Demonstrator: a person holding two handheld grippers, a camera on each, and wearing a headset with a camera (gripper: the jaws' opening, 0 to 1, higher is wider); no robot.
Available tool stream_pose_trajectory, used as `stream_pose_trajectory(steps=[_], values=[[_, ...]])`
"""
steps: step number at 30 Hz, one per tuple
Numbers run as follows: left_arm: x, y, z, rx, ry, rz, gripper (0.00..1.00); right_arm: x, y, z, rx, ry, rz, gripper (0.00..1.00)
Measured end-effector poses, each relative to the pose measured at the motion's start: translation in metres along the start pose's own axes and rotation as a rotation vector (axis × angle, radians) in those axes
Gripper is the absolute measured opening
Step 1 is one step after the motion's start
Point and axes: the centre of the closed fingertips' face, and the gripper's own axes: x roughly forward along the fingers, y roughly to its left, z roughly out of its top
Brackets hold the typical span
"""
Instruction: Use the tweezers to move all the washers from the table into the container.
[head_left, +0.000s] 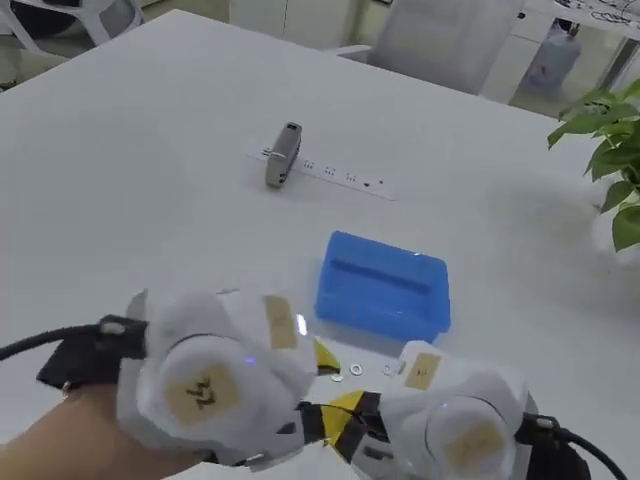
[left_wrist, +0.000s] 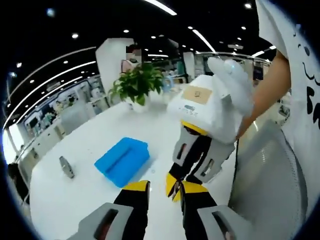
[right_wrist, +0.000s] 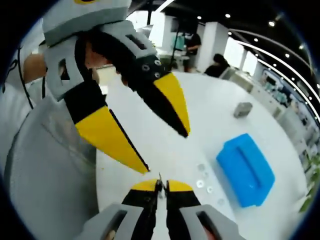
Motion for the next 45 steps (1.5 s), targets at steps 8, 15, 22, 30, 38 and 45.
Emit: stream_pose_trajectory(steps=[8,15,22,30,38,45], values=[[-0.061,0.041,-0.052,-0.211,0.037,0.356,0.65,-0.006,-0.024,0.010,0.173,-0.063,-0.023,0.01],[-0.096,0.069,-0.069,-0.310,-0.025,0.636,0.84,-0.011,-0.062,0.035,0.264,-0.150,-0.076,0.01],[-0.094,0.066,-0.093,-0.287,0.089,0.696,0.88,0.003,-0.092,0.044,0.282,-0.175,-0.124,0.01],[-0.087,0.063,-0.098,-0.250,0.132,0.669,0.91,0.021,-0.101,0.041,0.265,-0.168,-0.165,0.01],[-0.090,0.065,-0.099,-0.289,0.120,0.676,0.91,0.032,-0.106,0.036,0.307,-0.187,-0.183,0.01],[-0.089,0.064,-0.100,-0.287,0.124,0.667,0.89,0.036,-0.108,0.036,0.303,-0.182,-0.194,0.01]])
